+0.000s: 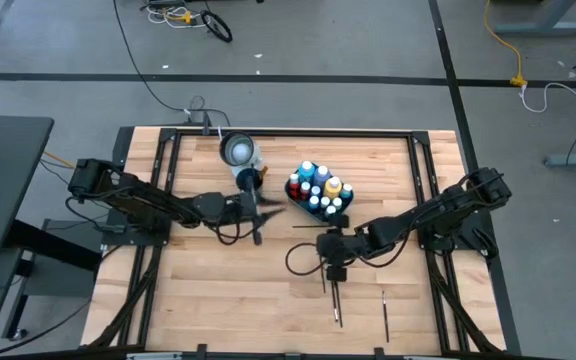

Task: Pick & Place Paint Supplies
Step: Put the gold paint brush into the blue cup

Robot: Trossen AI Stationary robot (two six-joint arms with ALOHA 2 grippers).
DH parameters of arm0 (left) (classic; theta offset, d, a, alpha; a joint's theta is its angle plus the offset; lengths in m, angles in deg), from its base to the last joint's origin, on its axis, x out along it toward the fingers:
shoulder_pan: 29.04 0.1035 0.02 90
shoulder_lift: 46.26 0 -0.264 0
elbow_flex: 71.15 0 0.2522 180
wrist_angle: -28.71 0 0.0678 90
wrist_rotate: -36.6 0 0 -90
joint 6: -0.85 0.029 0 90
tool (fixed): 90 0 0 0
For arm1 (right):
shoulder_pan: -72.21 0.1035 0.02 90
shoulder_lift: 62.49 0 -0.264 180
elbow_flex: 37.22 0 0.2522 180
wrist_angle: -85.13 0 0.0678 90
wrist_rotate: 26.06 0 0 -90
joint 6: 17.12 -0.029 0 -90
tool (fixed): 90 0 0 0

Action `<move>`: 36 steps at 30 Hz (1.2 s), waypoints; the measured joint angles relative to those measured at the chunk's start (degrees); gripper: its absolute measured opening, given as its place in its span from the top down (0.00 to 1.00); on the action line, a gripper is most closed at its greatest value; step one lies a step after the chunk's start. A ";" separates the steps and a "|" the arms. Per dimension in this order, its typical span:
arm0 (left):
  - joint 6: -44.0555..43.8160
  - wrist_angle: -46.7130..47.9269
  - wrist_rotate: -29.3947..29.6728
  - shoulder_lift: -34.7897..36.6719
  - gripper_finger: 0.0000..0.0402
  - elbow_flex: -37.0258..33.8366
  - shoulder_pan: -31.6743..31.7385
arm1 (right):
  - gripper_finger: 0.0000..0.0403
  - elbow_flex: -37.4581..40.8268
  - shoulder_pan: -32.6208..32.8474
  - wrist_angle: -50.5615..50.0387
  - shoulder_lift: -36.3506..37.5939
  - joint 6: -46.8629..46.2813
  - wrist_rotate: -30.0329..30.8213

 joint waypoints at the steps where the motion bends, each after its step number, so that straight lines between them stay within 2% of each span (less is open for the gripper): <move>1: -1.19 1.06 -3.64 0.00 0.81 0.17 0.00 | 0.65 -0.02 0.02 -2.24 0.77 -1.56 -0.04; 4: -4.15 4.98 -8.57 -0.03 0.81 0.51 -0.19 | 0.68 0.00 0.14 -6.87 2.17 -4.52 -2.98; 6: -5.28 6.74 -8.57 -0.04 0.81 0.68 -0.65 | 0.70 0.00 0.56 -8.99 2.22 -4.57 -3.79; 11: -6.98 9.11 -7.95 -0.04 0.81 0.68 -2.45 | 0.75 0.35 2.05 -14.56 2.22 -3.84 -1.10; 16: -6.44 9.31 -3.56 -0.04 0.81 0.68 -3.76 | 0.80 3.27 2.37 -16.05 2.25 -2.09 2.93; 20: -7.13 9.31 -1.82 -0.04 0.81 0.68 -3.65 | 0.82 7.02 0.97 -19.13 2.25 -1.23 3.35; 25: -6.90 8.95 -0.72 -0.07 0.81 0.68 -3.69 | 0.82 8.84 -1.30 -20.87 2.22 -2.10 -1.75; 28: -6.45 8.04 1.12 -0.07 0.81 0.68 -3.66 | 0.82 8.51 -2.03 -20.84 2.22 -0.90 -2.54; 34: -6.60 7.52 2.30 -0.07 0.80 0.68 -3.67 | 0.82 7.98 -3.29 -21.34 2.22 4.00 6.92; 36: -6.66 7.49 2.33 -0.07 0.80 0.66 -3.65 | 0.82 7.98 -4.42 -19.47 2.22 5.49 7.41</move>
